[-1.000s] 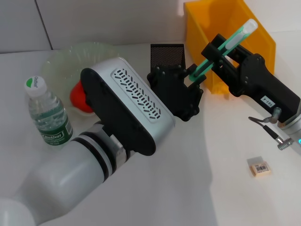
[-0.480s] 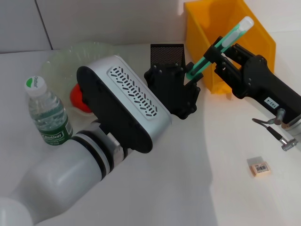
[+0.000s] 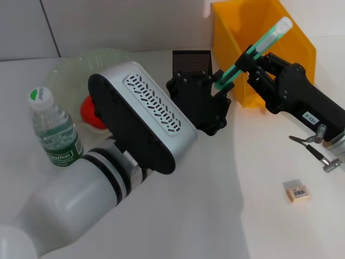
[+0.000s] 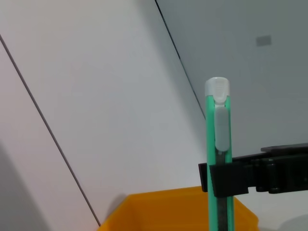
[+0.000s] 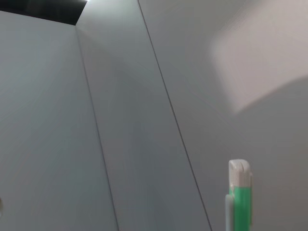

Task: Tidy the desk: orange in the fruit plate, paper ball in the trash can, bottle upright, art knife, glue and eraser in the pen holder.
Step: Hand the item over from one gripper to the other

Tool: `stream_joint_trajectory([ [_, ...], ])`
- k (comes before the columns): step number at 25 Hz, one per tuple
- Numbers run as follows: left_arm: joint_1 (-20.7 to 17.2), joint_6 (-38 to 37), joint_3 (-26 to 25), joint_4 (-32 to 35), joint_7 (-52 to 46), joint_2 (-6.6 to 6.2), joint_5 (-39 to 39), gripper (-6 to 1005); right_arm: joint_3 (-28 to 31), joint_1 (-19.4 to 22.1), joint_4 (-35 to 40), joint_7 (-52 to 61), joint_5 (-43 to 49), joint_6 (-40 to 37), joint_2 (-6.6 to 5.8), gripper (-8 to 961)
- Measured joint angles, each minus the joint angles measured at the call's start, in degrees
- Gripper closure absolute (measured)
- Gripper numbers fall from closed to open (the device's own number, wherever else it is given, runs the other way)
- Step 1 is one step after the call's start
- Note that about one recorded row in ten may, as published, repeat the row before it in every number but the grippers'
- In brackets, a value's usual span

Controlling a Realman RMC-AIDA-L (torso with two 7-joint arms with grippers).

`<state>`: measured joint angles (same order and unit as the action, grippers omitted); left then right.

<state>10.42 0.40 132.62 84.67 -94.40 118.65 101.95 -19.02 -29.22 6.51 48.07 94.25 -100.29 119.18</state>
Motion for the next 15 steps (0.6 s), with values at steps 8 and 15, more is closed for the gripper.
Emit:
stream_joint_trajectory([
  [8, 0.1, -0.9, -0.1, 0.2, 0.0, 0.00, 0.0, 781, -0.4, -0.1, 0.0, -0.5, -0.1, 0.1, 0.05, 782],
  [15, 0.3, -1.5, -0.5, 0.1, 0.0, 0.03, -0.5, 779, -0.4, 0.0, 0.0, -1.9, -0.3, 0.1, 0.18, 847],
])
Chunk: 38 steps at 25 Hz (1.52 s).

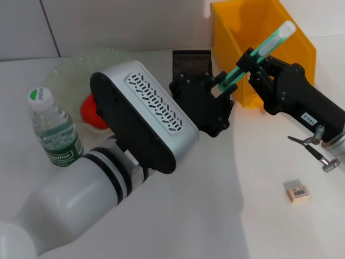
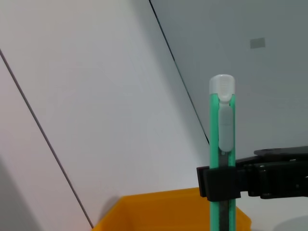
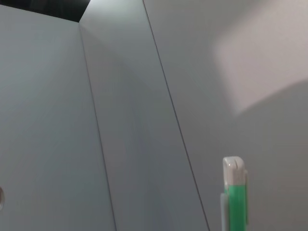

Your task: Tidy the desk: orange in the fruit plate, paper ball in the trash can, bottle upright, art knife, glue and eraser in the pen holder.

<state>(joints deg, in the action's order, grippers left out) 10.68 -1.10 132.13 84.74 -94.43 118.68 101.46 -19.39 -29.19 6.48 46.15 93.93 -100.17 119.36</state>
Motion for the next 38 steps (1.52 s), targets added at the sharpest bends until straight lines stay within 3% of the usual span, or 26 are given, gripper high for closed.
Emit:
stream_joint_trajectory([
  [14, -0.1, -1.1, 0.4, -0.1, 0.3, 0.03, 0.4, 776, 0.8, 0.3, 0.0, -0.6, -0.6, 1.1, 0.09, 869],
  [21, -2.4, -7.4, -4.2, 2.4, 0.0, -0.21, -0.7, 454, 1.6, 1.1, 0.1, -1.1, -4.3, 0.9, -0.01, 869],
  [23, -2.9, -11.6, -6.8, 3.5, 0.0, -0.34, -2.1, 361, 1.6, 1.2, 0.4, -1.3, -5.3, 1.3, -0.05, 869],
  [24, -3.2, -20.9, -12.7, 4.4, 1.5, -0.37, -6.4, 315, 1.6, 1.2, 0.4, -1.3, -5.3, 1.3, -0.05, 869],
  [25, -3.2, -20.9, -12.7, 4.4, 1.5, -0.37, -6.4, 290, 1.6, 1.2, 0.6, -1.3, -5.6, 1.5, -0.07, 869],
  [28, -3.4, -40.7, -23.9, 1.9, 10.6, -0.24, -19.8, 216, 1.5, 1.2, 0.9, -1.3, -5.9, 1.7, -0.15, 870],
  [29, -3.4, -53.5, -29.3, -3.2, 19.9, -0.25, -29.7, 217, 1.5, 1.1, 1.3, -1.6, -5.9, 1.7, -0.16, 870],
  [30, -3.4, -53.5, -29.3, -3.2, 19.9, -0.25, -29.7, 218, 1.5, 1.1, 1.3, -1.6, -5.9, 1.7, -0.16, 870],
  [32, -3.2, -66.4, -34.3, -11.0, 30.6, -0.24, -38.6, 221, 1.5, 1.0, 1.5, -2.1, -5.9, 1.4, -0.14, 870],
  [35, -3.0, -74.8, -37.5, -20.5, 40.3, -0.13, -44.6, 222, 1.5, 0.5, 1.5, -2.7, -6.0, 1.1, -0.09, 870],
  [38, -3.0, -77.6, -38.5, -29.9, 50.1, -0.01, -48.9, 222, 1.5, -0.3, 1.1, -5.2, -7.1, 1.2, 0.08, 869],
])
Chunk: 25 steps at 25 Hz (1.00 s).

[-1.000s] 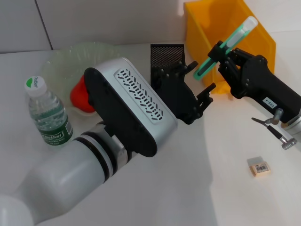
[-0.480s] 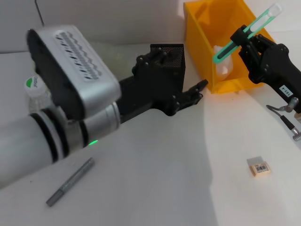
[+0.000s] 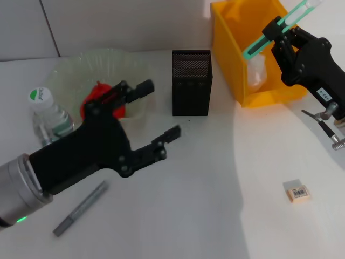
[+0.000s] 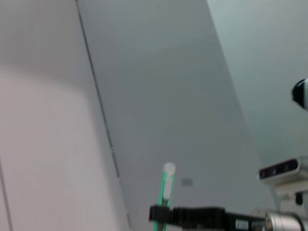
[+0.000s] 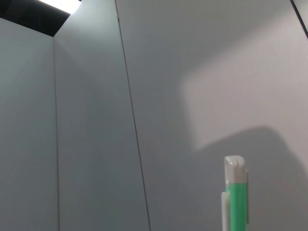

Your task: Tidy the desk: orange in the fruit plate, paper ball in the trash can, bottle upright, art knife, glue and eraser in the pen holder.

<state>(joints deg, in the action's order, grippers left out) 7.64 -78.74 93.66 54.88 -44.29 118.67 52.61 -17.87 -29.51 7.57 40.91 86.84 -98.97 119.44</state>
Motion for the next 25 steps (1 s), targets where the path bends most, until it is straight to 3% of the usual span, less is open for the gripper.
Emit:
stream_joint_trajectory([
  [1, -0.3, -0.5, 0.7, -6.6, 8.5, 0.22, -3.4, 222, 0.0, -1.1, -1.3, -3.2, -0.9, 0.6, 0.10, 869],
  [2, -0.3, -0.5, 0.7, -6.6, 8.5, 0.22, -3.4, 222, 0.0, -1.1, -1.3, -3.2, -0.9, 0.6, 0.10, 868],
  [5, -0.3, -1.1, 3.2, -14.8, 18.2, 0.36, -8.9, 222, 0.0, -3.2, -3.5, -7.7, -1.6, 2.6, 0.11, 868],
  [10, -0.1, -1.3, 4.1, -17.1, 19.7, 0.32, -10.3, 223, 0.4, -8.1, -8.7, -17.9, -2.4, 8.1, 0.23, 866],
  [11, 0.2, -2.9, 4.9, -22.9, 21.2, 0.25, -12.0, 223, 0.7, -9.9, -10.3, -20.3, -2.5, 10.0, 0.32, 866],
  [12, 0.2, -3.5, 4.9, -24.5, 21.3, 0.27, -12.1, 223, 0.7, -9.9, -10.3, -20.3, -2.5, 10.0, 0.32, 866],
  [18, 0.4, -4.4, 4.8, -26.7, 20.9, 0.34, -12.4, 223, 4.6, -14.1, -13.4, -22.2, -2.5, 18.9, 0.45, 864],
  [25, 1.0, -4.6, 4.8, -27.1, 19.0, 0.30, -12.5, 223, 6.2, -15.8, -14.3, -22.1, -2.5, 25.0, 0.45, 863],
])
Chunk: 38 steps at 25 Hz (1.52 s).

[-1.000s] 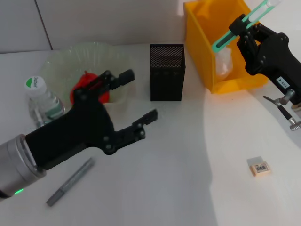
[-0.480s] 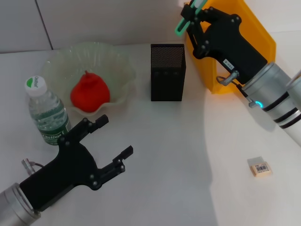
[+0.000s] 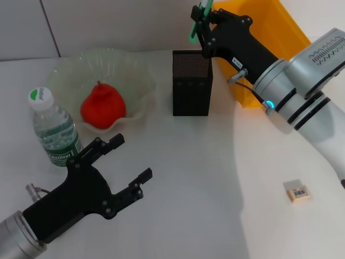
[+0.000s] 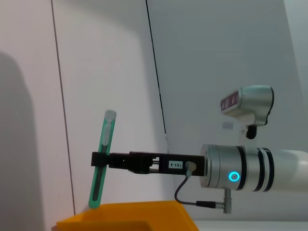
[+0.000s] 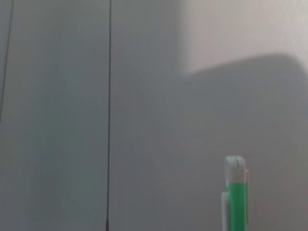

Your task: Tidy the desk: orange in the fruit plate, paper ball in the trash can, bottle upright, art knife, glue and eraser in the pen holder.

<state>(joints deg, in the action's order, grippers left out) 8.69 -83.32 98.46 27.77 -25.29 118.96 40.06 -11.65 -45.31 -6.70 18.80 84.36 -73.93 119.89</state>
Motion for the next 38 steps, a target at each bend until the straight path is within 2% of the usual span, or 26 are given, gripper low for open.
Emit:
stream_joint_trajectory([
  [13, 1.2, -0.3, 0.0, -0.1, -2.9, -0.05, -0.1, 224, -0.3, -0.6, -0.8, 0.3, 1.1, 8.2, -0.08, 859],
  [37, 3.1, -0.8, -0.1, -0.2, -7.3, -0.06, -0.1, 225, -0.4, -0.7, -0.4, -0.3, 3.1, 12.3, -0.09, 853],
  [38, 3.1, -0.8, -0.1, -0.2, -7.3, -0.06, -0.1, 225, -0.4, -0.7, -0.4, -0.3, 3.1, 12.3, -0.09, 817],
])
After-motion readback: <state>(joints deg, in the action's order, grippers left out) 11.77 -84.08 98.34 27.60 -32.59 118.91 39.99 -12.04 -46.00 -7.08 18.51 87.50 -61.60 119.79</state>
